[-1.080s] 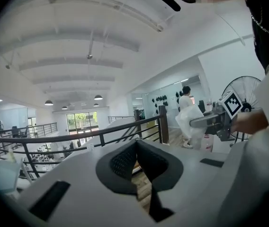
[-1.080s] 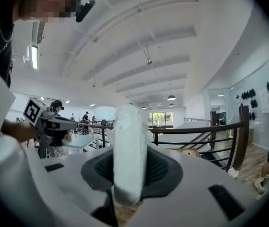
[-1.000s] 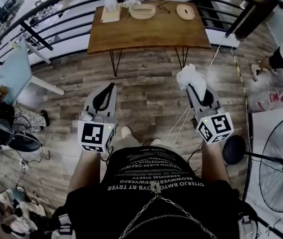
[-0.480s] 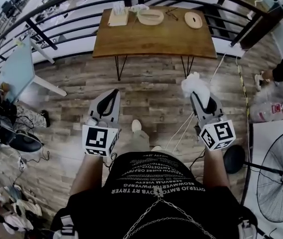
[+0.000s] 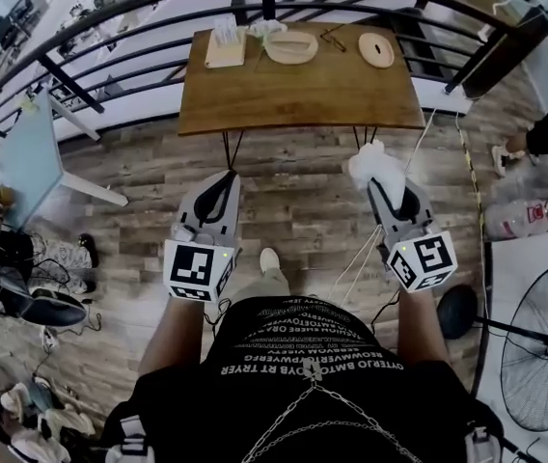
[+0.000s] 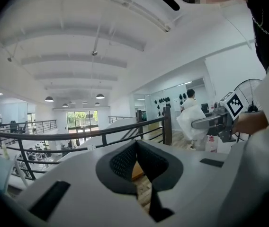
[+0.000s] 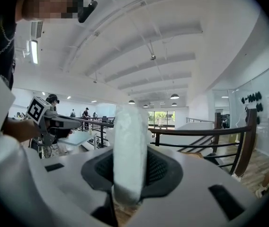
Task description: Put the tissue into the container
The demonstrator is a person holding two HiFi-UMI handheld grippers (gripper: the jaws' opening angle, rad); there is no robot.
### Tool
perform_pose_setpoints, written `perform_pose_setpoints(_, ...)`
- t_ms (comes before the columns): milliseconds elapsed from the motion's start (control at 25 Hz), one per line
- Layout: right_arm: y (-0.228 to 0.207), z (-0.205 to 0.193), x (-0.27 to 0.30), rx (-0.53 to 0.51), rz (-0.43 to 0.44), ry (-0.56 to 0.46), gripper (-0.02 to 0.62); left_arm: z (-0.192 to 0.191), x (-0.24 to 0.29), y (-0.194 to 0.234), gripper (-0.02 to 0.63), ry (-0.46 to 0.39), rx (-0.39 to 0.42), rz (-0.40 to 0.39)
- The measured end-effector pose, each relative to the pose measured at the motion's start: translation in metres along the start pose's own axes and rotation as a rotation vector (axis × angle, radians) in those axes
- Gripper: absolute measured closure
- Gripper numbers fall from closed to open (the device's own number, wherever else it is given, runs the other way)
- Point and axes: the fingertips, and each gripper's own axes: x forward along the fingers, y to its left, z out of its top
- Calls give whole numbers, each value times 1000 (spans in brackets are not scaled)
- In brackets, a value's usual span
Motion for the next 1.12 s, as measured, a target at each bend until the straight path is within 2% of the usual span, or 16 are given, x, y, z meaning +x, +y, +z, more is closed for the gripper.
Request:
perform_pose_setpoints(240, -3, 13, 44, -11, -7, -5, 479, -7, 30, 40, 581, 13, -27, -2)
perform_pose_setpoints(440, -2, 31, 71, -26, -18, -22, 479, 2, 44, 70, 581, -28, -35, -14)
perform_pose_setpoints(720, 2, 39, 91, -24, -69, -23, 479, -6, 58, 106, 581, -35, -33, -37)
perform_pose_setpoints(1120, 10, 45, 111, -30, -67, 4, 479, -23, 58, 136, 581, -24, -67, -19)
